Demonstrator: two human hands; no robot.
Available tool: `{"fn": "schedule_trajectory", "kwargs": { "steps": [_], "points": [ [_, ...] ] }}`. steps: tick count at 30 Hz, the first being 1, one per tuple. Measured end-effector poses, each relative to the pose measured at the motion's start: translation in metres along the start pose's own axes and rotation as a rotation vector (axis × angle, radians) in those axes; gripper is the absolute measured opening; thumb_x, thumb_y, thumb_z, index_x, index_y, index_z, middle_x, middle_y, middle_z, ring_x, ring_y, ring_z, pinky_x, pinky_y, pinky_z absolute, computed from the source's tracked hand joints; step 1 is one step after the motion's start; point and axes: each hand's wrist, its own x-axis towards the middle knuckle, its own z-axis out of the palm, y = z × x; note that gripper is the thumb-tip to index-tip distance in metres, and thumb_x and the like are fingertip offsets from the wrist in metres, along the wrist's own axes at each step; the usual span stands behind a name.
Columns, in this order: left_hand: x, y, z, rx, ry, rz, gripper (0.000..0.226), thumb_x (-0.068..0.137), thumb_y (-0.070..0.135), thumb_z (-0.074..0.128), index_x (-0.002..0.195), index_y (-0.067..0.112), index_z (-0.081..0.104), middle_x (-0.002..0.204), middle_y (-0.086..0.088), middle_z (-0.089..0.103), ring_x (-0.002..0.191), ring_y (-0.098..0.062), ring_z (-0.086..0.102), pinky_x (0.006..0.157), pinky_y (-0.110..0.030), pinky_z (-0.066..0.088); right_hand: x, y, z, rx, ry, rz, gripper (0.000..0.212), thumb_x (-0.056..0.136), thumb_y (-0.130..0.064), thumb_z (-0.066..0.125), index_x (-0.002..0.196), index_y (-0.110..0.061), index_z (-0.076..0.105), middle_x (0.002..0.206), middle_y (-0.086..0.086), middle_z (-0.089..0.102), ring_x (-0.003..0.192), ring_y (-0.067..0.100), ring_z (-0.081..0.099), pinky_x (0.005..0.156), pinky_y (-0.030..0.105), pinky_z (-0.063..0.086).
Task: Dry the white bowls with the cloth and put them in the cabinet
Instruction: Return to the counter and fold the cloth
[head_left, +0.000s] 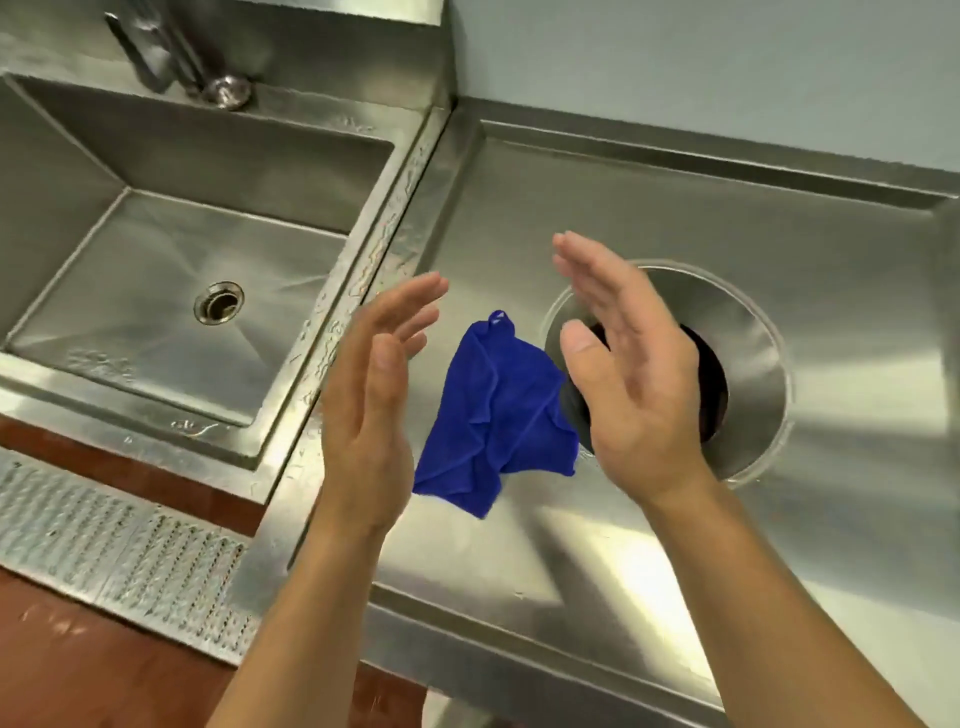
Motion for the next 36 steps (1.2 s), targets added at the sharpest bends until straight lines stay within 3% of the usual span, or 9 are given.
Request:
{"fn": "schedule_trajectory", "kwargs": {
  "steps": [2, 6, 10, 15, 20, 23, 26, 32, 36],
  "points": [
    [0.011, -0.035, 0.003, 0.026, -0.009, -0.100, 0.039, 0.103, 0.061, 0.045, 0.131, 0.041, 0.062, 0.143, 0.007, 0.067, 0.135, -0.019, 0.063, 0.115, -0.045, 0.048, -0.004, 0.037, 0.010, -0.078, 0.020, 0.114, 0.049, 0.098, -0.028, 0.057, 0.146, -0.020, 0.052, 0.146, 0.002, 0.061, 0.140, 0.016, 0.055, 0.116, 0.045, 0.044],
    [0.032, -0.095, 0.008, 0.132, -0.007, -0.318, 0.027, 0.105, 0.040, 0.056, 0.129, 0.046, 0.065, 0.129, 0.035, 0.068, 0.126, 0.003, 0.064, 0.099, -0.011, 0.051, -0.009, 0.098, 0.026, -0.256, 0.007, 0.341, 0.053, 0.095, -0.035, 0.063, 0.146, -0.026, 0.054, 0.144, -0.015, 0.060, 0.137, 0.003, 0.054, 0.116, 0.037, 0.044],
    [0.043, -0.143, 0.009, 0.304, -0.096, -0.484, 0.031, 0.103, 0.031, 0.064, 0.130, 0.044, 0.059, 0.115, 0.049, 0.060, 0.113, 0.010, 0.066, 0.091, -0.016, 0.057, -0.011, 0.145, 0.037, -0.369, -0.052, 0.436, 0.057, 0.094, -0.037, 0.070, 0.147, -0.029, 0.051, 0.128, -0.041, 0.047, 0.120, -0.026, 0.044, 0.104, 0.003, 0.036],
    [0.054, -0.170, 0.011, 0.461, -0.146, -0.591, 0.060, 0.096, 0.033, 0.076, 0.149, 0.028, 0.050, 0.115, 0.029, 0.064, 0.098, 0.006, 0.070, 0.074, -0.007, 0.050, -0.010, 0.170, 0.046, -0.452, -0.068, 0.455, 0.059, 0.093, -0.028, 0.075, 0.147, -0.023, 0.051, 0.137, -0.021, 0.053, 0.120, -0.021, 0.045, 0.103, -0.001, 0.030],
    [0.076, -0.171, 0.019, 0.328, -0.273, -0.698, 0.004, 0.096, 0.033, 0.076, 0.093, 0.033, 0.079, 0.085, 0.012, 0.083, 0.082, -0.006, 0.078, 0.085, -0.042, 0.066, 0.001, 0.171, 0.043, -0.467, -0.121, 0.495, 0.065, 0.093, -0.026, 0.075, 0.151, -0.023, 0.047, 0.143, -0.012, 0.057, 0.127, -0.009, 0.050, 0.107, 0.003, 0.032],
    [0.078, -0.154, 0.019, 0.175, -0.304, -0.652, 0.006, 0.096, 0.031, 0.074, 0.093, 0.034, 0.078, 0.092, 0.010, 0.083, 0.086, -0.009, 0.079, 0.081, -0.040, 0.066, 0.008, 0.155, 0.032, -0.333, -0.104, 0.598, 0.079, 0.088, -0.040, 0.076, 0.157, -0.028, 0.039, 0.151, -0.013, 0.055, 0.139, -0.002, 0.049, 0.115, 0.020, 0.038],
    [0.083, -0.124, 0.017, -0.054, -0.362, -0.588, 0.008, 0.095, 0.029, 0.071, 0.101, 0.033, 0.074, 0.106, 0.005, 0.081, 0.096, -0.014, 0.079, 0.083, -0.036, 0.066, 0.021, 0.126, 0.017, -0.183, -0.097, 0.643, 0.087, 0.079, -0.057, 0.075, 0.155, -0.035, 0.039, 0.138, -0.017, 0.064, 0.131, -0.002, 0.056, 0.107, 0.020, 0.047],
    [0.104, -0.043, 0.018, -0.405, -0.405, -0.509, 0.023, 0.097, 0.021, 0.065, 0.116, 0.029, 0.073, 0.115, 0.000, 0.080, 0.106, -0.016, 0.077, 0.088, -0.033, 0.064, 0.046, 0.051, -0.018, 0.044, -0.055, 0.641, 0.036, 0.076, -0.052, 0.077, 0.102, -0.028, 0.075, 0.099, -0.008, 0.080, 0.092, 0.010, 0.074, 0.077, 0.024, 0.056],
    [0.110, 0.016, 0.030, -0.452, -0.369, -0.482, 0.025, 0.099, 0.022, 0.071, 0.123, 0.024, 0.071, 0.121, -0.007, 0.080, 0.110, -0.022, 0.078, 0.086, -0.033, 0.064, 0.049, -0.001, -0.041, 0.233, -0.007, 0.579, 0.036, 0.082, -0.036, 0.080, 0.115, -0.022, 0.074, 0.114, 0.002, 0.079, 0.107, 0.021, 0.075, 0.085, 0.031, 0.058]
  ]
}}
